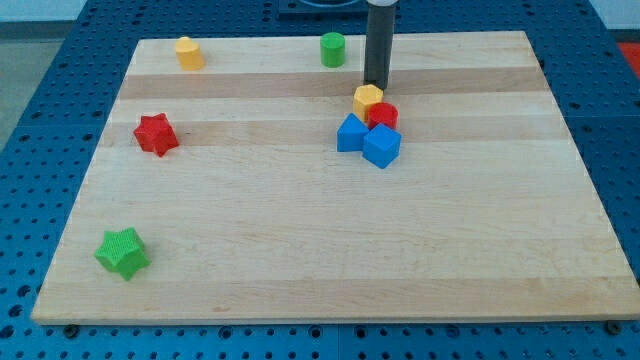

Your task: Nudge the yellow hexagon a bit to the red circle

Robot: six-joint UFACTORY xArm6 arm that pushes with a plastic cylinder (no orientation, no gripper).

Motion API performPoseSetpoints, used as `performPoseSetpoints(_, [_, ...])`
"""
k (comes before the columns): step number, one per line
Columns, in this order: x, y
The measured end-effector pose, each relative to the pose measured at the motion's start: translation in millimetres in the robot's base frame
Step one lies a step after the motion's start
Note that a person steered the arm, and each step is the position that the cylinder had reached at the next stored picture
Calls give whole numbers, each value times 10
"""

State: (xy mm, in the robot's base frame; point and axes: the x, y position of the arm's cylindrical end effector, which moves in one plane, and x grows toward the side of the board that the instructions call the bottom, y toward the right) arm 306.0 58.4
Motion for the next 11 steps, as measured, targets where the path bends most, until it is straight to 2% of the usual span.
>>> performPoseSetpoints(3, [188, -52])
performPoseSetpoints(11, [205, -131])
